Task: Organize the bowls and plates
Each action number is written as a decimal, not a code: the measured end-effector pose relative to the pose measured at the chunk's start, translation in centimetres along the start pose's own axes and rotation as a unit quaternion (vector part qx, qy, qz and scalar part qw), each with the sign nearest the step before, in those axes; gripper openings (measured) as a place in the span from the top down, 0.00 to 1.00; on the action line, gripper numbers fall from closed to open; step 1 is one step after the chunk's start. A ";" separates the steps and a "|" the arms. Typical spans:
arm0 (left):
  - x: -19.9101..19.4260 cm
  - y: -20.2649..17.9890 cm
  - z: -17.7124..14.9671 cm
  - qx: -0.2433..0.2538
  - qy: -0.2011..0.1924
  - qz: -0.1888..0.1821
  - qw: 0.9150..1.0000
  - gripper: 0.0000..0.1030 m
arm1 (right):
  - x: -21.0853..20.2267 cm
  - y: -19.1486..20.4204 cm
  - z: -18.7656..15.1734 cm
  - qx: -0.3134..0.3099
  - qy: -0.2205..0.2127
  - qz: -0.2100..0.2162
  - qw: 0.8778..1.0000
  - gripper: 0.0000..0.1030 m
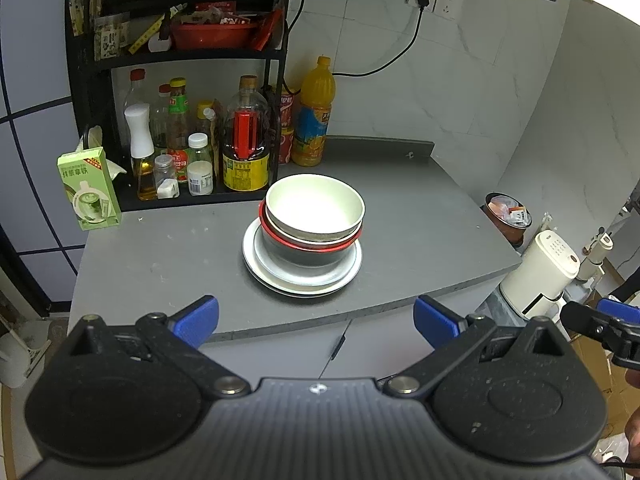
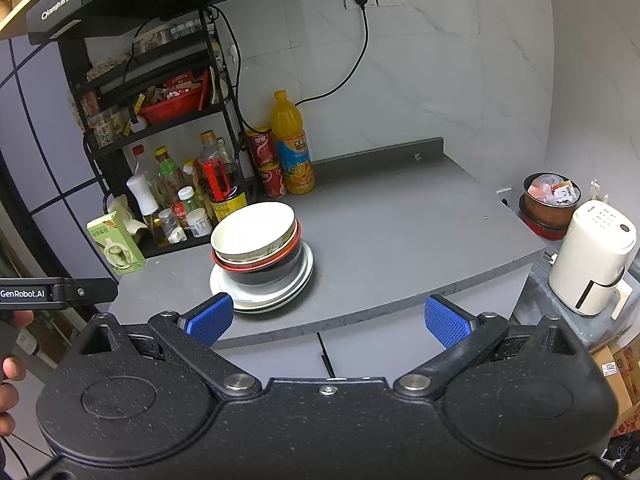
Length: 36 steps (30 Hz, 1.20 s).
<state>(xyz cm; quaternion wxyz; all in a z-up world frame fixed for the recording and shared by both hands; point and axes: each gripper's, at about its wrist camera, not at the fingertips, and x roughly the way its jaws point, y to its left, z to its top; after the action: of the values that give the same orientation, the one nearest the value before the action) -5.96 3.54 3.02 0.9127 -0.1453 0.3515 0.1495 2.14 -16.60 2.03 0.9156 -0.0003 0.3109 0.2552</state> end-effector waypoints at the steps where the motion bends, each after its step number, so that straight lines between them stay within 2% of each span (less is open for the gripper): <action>1: 0.0 0.0 0.0 -0.001 0.000 0.001 1.000 0.00 | 0.0 0.0 0.0 0.000 0.000 0.001 1.000 0.00; 23: 1.5 0.4 0.6 -0.006 0.007 0.004 1.000 0.00 | 1.3 0.2 0.2 0.004 0.004 -0.004 1.000 0.00; 36: 1.1 -1.5 0.2 0.016 0.014 -0.005 1.000 0.00 | 0.2 -1.3 -0.7 0.034 0.008 0.002 0.999 0.00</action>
<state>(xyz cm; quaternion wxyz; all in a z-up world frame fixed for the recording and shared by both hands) -4.48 2.40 2.66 0.9106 -0.1341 0.3659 0.1376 2.43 -17.75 1.14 0.9121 0.0293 0.3266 0.2462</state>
